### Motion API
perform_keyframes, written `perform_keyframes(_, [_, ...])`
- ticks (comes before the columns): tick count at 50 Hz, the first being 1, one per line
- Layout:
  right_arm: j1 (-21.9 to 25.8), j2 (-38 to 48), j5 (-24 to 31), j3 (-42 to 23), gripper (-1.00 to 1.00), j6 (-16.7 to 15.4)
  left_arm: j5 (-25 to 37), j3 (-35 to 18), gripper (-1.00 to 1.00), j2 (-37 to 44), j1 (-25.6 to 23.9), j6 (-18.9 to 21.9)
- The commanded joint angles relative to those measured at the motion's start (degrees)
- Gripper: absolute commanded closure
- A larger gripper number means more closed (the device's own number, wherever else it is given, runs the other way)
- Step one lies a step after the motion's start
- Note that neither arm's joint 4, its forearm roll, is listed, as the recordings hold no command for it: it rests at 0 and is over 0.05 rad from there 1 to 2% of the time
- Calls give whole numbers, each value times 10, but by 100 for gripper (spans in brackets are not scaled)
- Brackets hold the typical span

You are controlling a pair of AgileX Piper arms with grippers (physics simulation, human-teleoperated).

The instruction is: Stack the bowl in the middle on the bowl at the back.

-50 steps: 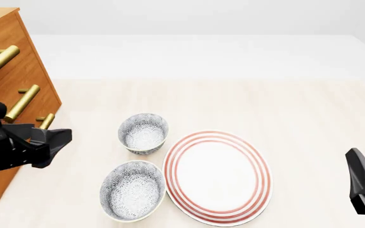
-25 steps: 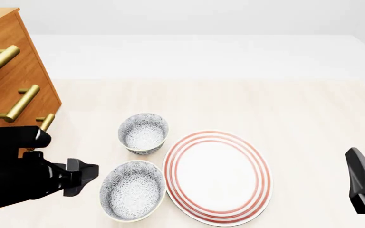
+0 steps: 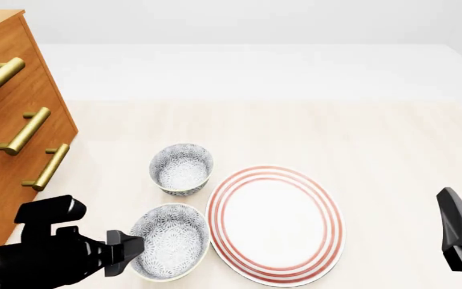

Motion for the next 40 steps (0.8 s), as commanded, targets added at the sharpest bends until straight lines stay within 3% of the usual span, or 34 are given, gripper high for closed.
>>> perform_keyframes(1, [0, 1, 0, 0, -100, 0, -72, 31, -100, 43, -22, -36])
perform_keyframes(16, [-1, 4, -4, 0, -100, 3, -213, 56, -100, 154, -18, -65])
perform_keyframes(31, [-1, 4, -4, 1, -100, 4, -291, 49, -100, 245, 12, -52])
perform_keyframes(40, [-1, -1, 0, 1, -100, 4, -317, 54, -100, 262, 1, -48])
